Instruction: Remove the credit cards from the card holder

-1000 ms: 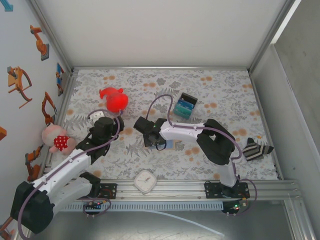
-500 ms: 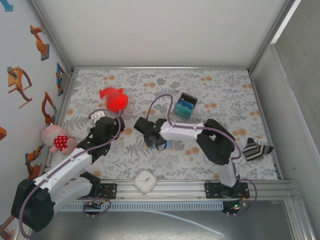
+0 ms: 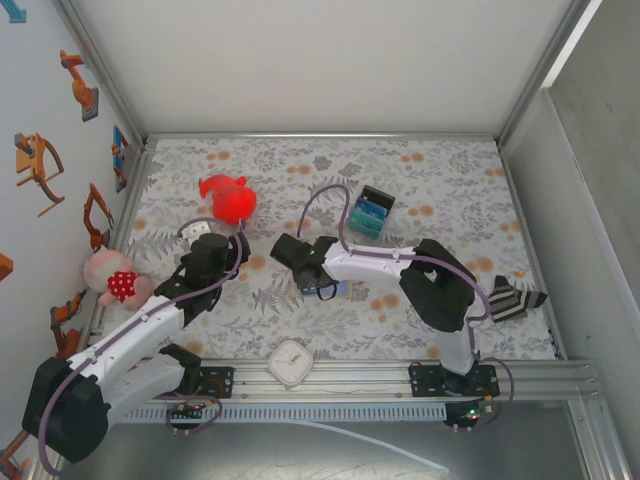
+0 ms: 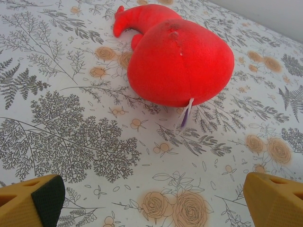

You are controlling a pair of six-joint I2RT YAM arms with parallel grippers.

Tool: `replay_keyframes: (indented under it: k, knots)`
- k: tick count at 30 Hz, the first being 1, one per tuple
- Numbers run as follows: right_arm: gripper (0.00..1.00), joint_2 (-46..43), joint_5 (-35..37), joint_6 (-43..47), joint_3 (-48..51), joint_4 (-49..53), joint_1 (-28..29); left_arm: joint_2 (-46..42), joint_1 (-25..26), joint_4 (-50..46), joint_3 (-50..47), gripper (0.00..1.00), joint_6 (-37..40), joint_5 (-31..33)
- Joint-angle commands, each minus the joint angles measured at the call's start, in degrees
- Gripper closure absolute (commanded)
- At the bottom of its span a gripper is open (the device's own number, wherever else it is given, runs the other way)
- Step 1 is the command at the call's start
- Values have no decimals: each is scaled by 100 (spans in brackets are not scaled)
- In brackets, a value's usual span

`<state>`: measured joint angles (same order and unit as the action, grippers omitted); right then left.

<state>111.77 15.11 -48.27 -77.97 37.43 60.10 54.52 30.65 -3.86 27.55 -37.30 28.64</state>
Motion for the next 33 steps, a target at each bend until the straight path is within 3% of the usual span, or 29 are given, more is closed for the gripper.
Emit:
replay_keyframes:
  k: [1,13,25,33]
  knots:
    - [77,-293,366,-113,79,272,-65,-48,-17,52,92,3,1,2]
    - [78,-679,599,-168,513,414,-296,31,-7,168,104,3,30,-43]
    - [69,-1526,908,-429,1058,578,-481,-177,-7,307,5,3,67,160]
    - [70,-1269,294,-186,575,215,-233,-453,-20,95,-28,3,14,554]
